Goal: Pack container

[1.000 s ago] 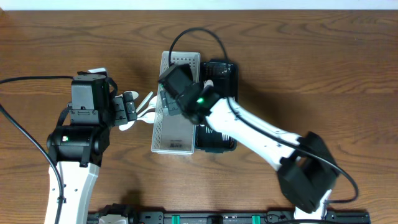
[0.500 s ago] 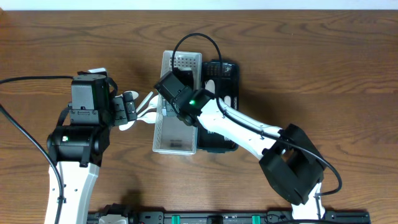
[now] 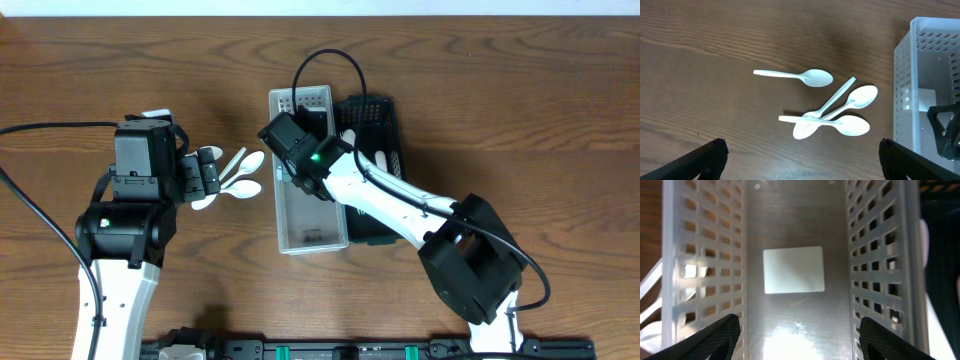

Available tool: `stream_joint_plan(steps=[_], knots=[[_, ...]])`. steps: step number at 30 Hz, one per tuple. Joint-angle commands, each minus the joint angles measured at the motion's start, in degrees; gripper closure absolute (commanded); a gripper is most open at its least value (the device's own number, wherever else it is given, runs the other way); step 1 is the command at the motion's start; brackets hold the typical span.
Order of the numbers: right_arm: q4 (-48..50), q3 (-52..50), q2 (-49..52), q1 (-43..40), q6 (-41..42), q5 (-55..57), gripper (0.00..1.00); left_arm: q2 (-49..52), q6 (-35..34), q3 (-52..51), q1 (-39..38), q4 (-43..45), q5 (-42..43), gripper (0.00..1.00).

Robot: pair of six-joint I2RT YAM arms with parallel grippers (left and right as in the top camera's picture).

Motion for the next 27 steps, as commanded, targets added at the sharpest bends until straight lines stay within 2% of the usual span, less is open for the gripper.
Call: stream_joint_plan(steps=[1, 19, 24, 27], knots=[[-0.4, 0.5, 0.6, -0.4, 1.0, 3.2, 0.2, 0.2, 0.9, 0.9, 0.3, -0.2, -0.1, 0.02], [-6.2, 0.5, 0.6, -4.5, 7.3, 6.8, 0.21, 0.2, 0.9, 0.9, 0.3, -0.2, -0.1, 0.02], [-6.2, 0.6, 0.6, -5.2, 7.0, 6.9, 0.21, 0.2, 0.9, 0.9, 0.3, -0.2, -0.1, 0.02], [-5.6, 0.9, -0.5, -4.9, 1.2, 8.2, 0.15, 0.2, 0.9, 0.9, 0.3, -0.2, -0.1, 0.02]])
